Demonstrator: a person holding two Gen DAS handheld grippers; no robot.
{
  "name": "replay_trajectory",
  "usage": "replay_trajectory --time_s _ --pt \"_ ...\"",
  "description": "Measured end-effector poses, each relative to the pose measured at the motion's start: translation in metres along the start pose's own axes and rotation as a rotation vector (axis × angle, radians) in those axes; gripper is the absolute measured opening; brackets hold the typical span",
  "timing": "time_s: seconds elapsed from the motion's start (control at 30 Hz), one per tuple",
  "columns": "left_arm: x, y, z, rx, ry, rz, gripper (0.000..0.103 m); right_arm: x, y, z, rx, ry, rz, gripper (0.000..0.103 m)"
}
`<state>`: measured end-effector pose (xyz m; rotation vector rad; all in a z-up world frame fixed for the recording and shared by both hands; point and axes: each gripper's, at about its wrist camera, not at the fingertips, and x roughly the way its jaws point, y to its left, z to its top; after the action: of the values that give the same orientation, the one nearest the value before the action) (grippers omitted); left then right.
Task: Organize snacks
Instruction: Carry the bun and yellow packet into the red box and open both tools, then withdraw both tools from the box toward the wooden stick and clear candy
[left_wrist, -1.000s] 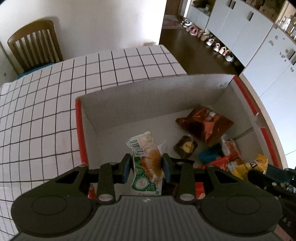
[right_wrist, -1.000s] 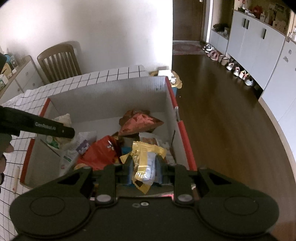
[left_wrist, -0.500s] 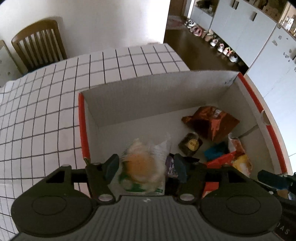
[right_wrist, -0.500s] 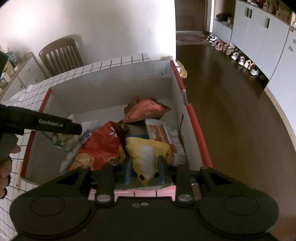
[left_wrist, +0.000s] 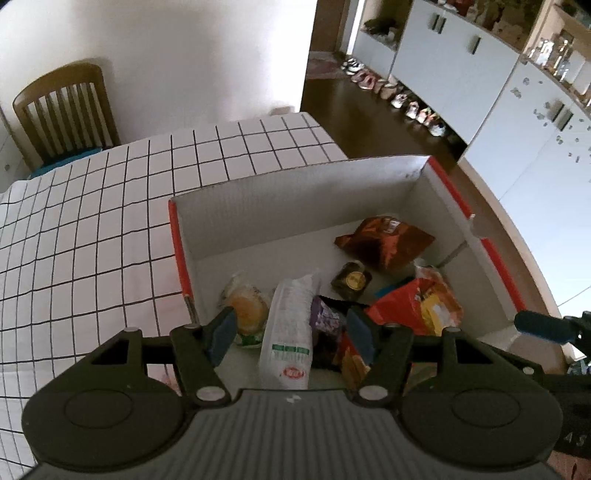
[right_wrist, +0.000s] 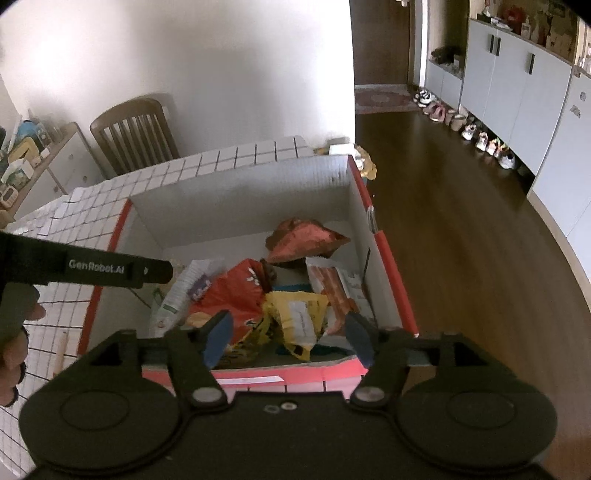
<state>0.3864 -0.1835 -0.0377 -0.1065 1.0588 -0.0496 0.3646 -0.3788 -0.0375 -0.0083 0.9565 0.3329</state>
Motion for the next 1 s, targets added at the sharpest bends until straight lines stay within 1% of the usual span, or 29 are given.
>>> replay_trajectory --time_s 0.07,0.2,0.37,0.47,0.7,0.77,0.87,0.97,1.0 --pt "-0.008 0.003 -0.003 0.002 -0.007 -0.011 0.065 -0.006 0.004 -0.001 0.002 -0.011 -0.002 0.072" --pt "-0.027 0.009 -0.009 0.012 -0.022 -0.032 0.066 -0.019 0.013 -0.003 0.007 -0.032 0.001 0.077" --pt "-0.052 0.02 -0.018 0.028 -0.053 -0.053 0.067 -0.037 0.029 -0.007 -0.009 -0.067 0.002 0.085" --pt "-0.068 0.029 -0.024 0.038 -0.075 -0.067 0.073 -0.048 0.04 -0.009 -0.015 -0.087 0.005 0.089" --pt "-0.1 0.05 -0.04 0.064 -0.119 -0.078 0.073 -0.071 0.067 -0.015 -0.014 -0.133 0.032 0.093" --pt "-0.108 0.057 -0.046 0.07 -0.129 -0.083 0.073 -0.076 0.076 -0.017 -0.019 -0.147 0.041 0.1" --pt "-0.119 0.07 -0.054 0.066 -0.135 -0.09 0.074 -0.081 0.09 -0.021 -0.025 -0.159 0.052 0.1" --pt "-0.129 0.084 -0.063 0.058 -0.14 -0.101 0.082 -0.084 0.104 -0.026 -0.028 -0.163 0.059 0.101" --pt "-0.132 0.09 -0.066 0.058 -0.144 -0.103 0.082 -0.085 0.108 -0.027 -0.027 -0.164 0.062 0.101"
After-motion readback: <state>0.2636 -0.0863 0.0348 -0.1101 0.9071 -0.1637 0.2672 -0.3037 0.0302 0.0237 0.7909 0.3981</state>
